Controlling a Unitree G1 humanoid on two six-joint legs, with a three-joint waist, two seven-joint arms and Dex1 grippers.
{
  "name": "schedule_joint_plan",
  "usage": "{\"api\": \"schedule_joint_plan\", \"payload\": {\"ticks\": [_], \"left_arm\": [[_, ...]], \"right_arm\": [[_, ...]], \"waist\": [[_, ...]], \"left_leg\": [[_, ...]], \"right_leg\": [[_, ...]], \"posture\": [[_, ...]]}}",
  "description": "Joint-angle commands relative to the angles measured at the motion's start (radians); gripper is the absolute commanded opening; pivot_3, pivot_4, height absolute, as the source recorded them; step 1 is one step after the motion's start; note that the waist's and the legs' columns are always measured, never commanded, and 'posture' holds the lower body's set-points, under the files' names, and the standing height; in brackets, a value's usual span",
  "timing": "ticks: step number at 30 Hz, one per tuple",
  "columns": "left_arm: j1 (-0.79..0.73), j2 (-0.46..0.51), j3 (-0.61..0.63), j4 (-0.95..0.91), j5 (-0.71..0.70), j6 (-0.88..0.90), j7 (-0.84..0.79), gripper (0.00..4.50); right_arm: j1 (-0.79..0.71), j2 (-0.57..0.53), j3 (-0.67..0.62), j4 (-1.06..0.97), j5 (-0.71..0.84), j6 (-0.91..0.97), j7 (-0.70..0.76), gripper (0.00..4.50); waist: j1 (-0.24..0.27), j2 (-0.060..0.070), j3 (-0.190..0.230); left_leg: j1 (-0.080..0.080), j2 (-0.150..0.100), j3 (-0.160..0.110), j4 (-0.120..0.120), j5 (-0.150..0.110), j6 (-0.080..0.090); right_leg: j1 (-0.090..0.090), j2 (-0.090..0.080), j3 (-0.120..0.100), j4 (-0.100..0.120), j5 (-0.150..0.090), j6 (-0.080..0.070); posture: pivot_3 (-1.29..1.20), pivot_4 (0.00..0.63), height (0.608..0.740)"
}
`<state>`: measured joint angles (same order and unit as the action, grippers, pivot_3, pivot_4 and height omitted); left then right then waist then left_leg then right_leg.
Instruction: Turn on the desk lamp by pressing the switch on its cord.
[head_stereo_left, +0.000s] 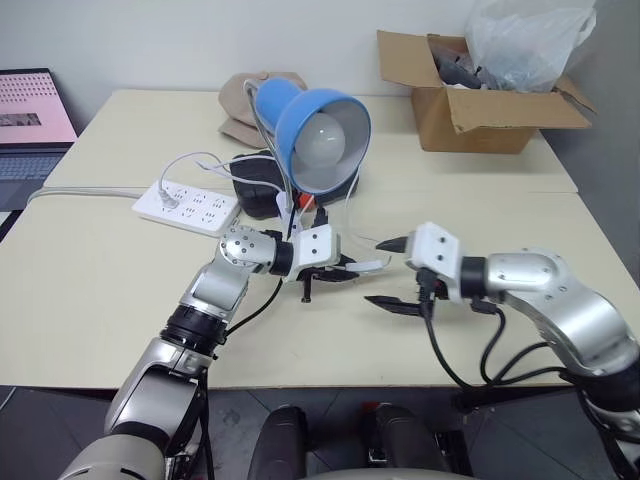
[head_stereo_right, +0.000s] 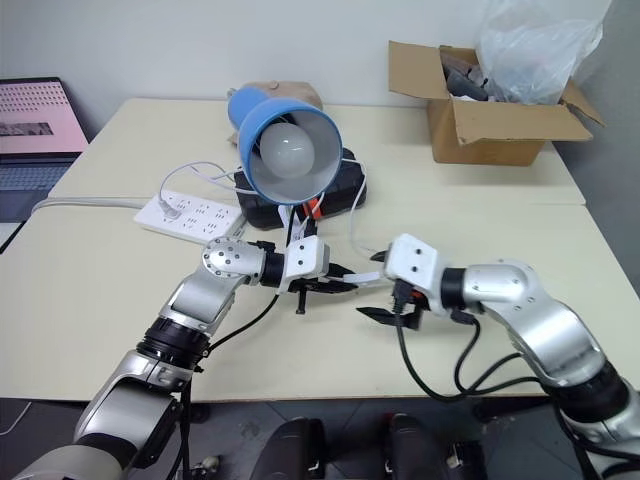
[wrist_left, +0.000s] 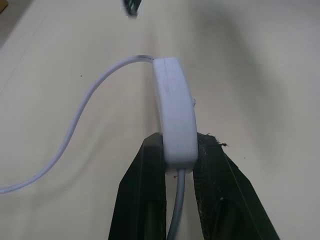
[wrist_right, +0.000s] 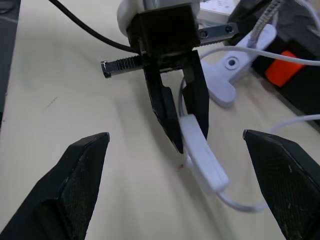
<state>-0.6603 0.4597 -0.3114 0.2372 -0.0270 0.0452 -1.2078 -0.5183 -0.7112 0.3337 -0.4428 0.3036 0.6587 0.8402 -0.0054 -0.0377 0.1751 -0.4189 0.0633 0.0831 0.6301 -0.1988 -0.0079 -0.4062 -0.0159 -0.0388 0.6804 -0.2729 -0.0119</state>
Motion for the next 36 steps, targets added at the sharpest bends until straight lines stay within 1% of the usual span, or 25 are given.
{"api": "schedule_joint_plan", "payload": {"ticks": [1, 11, 15, 24, 25, 26, 27, 28, 31, 36], "left_arm": [[-0.001, 0.014, 0.011, -0.058, -0.007, 0.007, 0.013, 0.4], [0.005, 0.02, 0.008, -0.086, -0.013, 0.018, 0.015, 0.4], [0.005, 0.022, 0.006, -0.094, -0.014, 0.019, 0.013, 0.4], [0.007, 0.034, 0.004, -0.109, -0.009, 0.013, 0.01, 0.4], [0.007, 0.034, 0.003, -0.107, -0.007, 0.01, 0.011, 0.4], [0.006, 0.034, 0.002, -0.106, -0.005, 0.007, 0.011, 0.4], [0.007, 0.034, 0.002, -0.105, -0.003, 0.004, 0.011, 0.4], [0.007, 0.035, 0.002, -0.105, -0.003, 0.003, 0.012, 0.4], [0.006, 0.034, 0.0, -0.104, -0.002, 0.0, 0.013, 0.4], [0.006, 0.036, -0.001, -0.105, -0.003, -0.005, 0.012, 0.4]], "right_arm": [[-0.05, 0.016, 0.032, 0.058, -0.046, -0.024, 0.031, 4.5], [-0.069, 0.049, 0.056, 0.134, -0.114, -0.055, 0.053, 4.5], [-0.07, 0.061, 0.059, 0.15, -0.139, -0.065, 0.057, 3.72], [-0.076, 0.067, 0.056, 0.179, -0.177, -0.099, 0.078, 1.46], [-0.077, 0.067, 0.057, 0.182, -0.18, -0.103, 0.082, 1.32], [-0.078, 0.068, 0.057, 0.185, -0.182, -0.107, 0.086, 1.05], [-0.079, 0.07, 0.056, 0.186, -0.185, -0.11, 0.088, 0.89], [-0.079, 0.071, 0.055, 0.187, -0.187, -0.112, 0.091, 0.8], [-0.078, 0.079, 0.05, 0.192, -0.192, -0.121, 0.098, 0.71], [-0.075, 0.093, 0.044, 0.19, -0.193, -0.135, 0.112, 0.7]], "waist": [[0.003, 0.0, 0.0], [0.003, 0.0, 0.0], [0.003, 0.0, 0.0], [0.003, 0.0, 0.0], [0.003, 0.0, 0.0], [0.003, 0.0, 0.0], [0.003, 0.0, 0.0], [0.003, 0.0, 0.0], [0.003, 0.0, 0.0], [0.003, 0.0, 0.0]], "left_leg": [[0.0, 0.0, 0.0, 0.0, 0.0, 0.0], [0.0, 0.0, 0.0, 0.0, 0.0, 0.0], [0.0, 0.0, 0.0, 0.0, 0.0, 0.0], [0.0, 0.0, 0.0, 0.0, 0.0, 0.0], [0.0, 0.0, 0.0, 0.0, 0.0, 0.0], [0.0, 0.0, 0.0, 0.0, 0.0, 0.0], [0.0, 0.0, 0.0, 0.0, 0.0, 0.0], [0.0, 0.0, 0.0, 0.0, 0.0, 0.0], [0.0, 0.0, 0.001, 0.0, 0.0, 0.0], [0.0, 0.0, 0.0, 0.0, 0.0, 0.0]], "right_leg": [[0.0, 0.0, 0.0, 0.0, 0.0, 0.0], [0.0, -0.001, 0.0, 0.0, 0.0, 0.0], [0.0, 0.0, 0.0, 0.001, 0.0, 0.0], [0.0, -0.001, 0.0, 0.0, 0.0, 0.0], [0.0, -0.001, 0.0, 0.0, 0.0, 0.0], [0.0, -0.001, 0.0, 0.001, 0.0, 0.0], [0.0, -0.001, 0.0, 0.001, 0.0, 0.0], [0.0, -0.001, 0.0, 0.001, 0.0, 0.0], [0.0, -0.001, 0.0, 0.001, 0.0, 0.0], [0.0, -0.001, 0.0, 0.001, 0.0, 0.0]], "posture": [[0.0, 0.15, 0.74], [0.0, 0.15, 0.74], [0.0, 0.15, 0.74], [0.0, 0.15, 0.74], [0.0, 0.15, 0.74], [0.0, 0.15, 0.74], [0.0, 0.15, 0.74], [0.0, 0.15, 0.74], [0.0, 0.15, 0.74], [0.0, 0.15, 0.74]]}}
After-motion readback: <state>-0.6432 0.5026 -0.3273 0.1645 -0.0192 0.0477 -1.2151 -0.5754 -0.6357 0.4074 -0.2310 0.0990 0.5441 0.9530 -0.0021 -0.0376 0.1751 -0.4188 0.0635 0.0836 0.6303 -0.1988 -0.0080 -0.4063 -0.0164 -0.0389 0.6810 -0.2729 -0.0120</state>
